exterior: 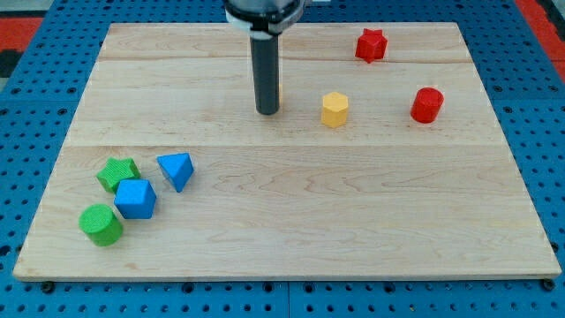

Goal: Push the yellow heart to the top of the yellow hexagon

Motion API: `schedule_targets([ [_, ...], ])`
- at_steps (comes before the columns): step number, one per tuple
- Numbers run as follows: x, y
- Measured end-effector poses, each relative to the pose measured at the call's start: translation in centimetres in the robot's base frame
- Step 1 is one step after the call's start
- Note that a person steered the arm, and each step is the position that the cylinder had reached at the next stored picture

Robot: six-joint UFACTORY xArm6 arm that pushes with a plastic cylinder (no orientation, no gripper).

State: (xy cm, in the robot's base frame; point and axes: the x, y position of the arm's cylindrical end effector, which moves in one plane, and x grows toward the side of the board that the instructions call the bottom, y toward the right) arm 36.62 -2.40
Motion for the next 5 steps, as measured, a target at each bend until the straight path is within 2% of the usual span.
schedule_targets([
  [2, -3.5, -4.7],
  [4, -2.8, 4.4],
  [5, -3.6, 5.5],
])
